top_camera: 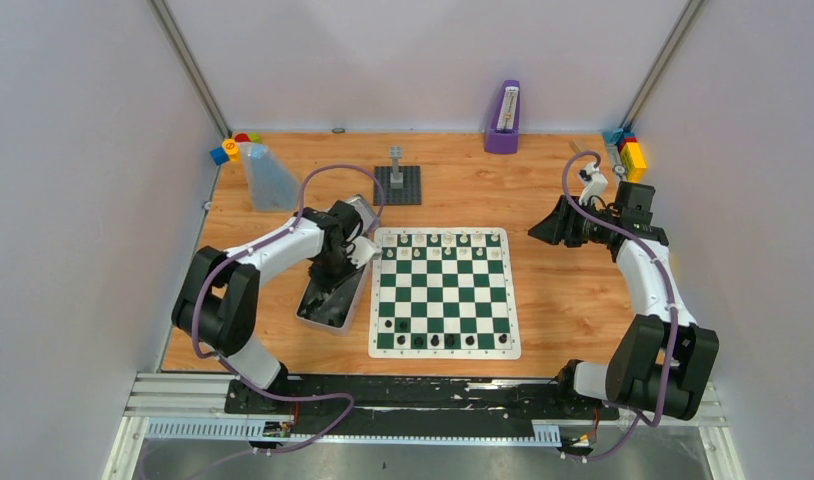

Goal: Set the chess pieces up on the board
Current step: Pick up the chess piece from the storage box.

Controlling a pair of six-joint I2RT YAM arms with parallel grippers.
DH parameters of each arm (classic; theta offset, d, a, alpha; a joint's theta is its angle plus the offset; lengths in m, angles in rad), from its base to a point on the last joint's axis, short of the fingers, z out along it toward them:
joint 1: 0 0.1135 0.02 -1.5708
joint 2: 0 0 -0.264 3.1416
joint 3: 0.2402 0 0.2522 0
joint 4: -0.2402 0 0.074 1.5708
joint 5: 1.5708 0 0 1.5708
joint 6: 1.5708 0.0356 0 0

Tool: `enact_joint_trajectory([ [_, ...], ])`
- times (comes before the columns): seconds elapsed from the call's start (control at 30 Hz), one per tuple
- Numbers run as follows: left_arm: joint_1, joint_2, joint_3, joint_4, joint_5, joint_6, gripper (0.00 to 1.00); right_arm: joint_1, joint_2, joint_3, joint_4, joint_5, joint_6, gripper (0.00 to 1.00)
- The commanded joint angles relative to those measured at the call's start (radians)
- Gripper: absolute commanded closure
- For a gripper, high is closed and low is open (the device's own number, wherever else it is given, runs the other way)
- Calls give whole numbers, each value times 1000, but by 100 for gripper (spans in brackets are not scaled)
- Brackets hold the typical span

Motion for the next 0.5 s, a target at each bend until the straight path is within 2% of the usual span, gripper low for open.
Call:
enact_joint_trajectory([
  [0.0,2,-45,35,0,-2,19,98,-4,6,19,11,-31,-23,53],
  [0.3,2,-94,65,-19,8,16,100,-3,14,21,11,-33,-23,54],
  [0.47,2,-145,72,22,31,3,100,-4,13,20,8,-33,-23,54],
])
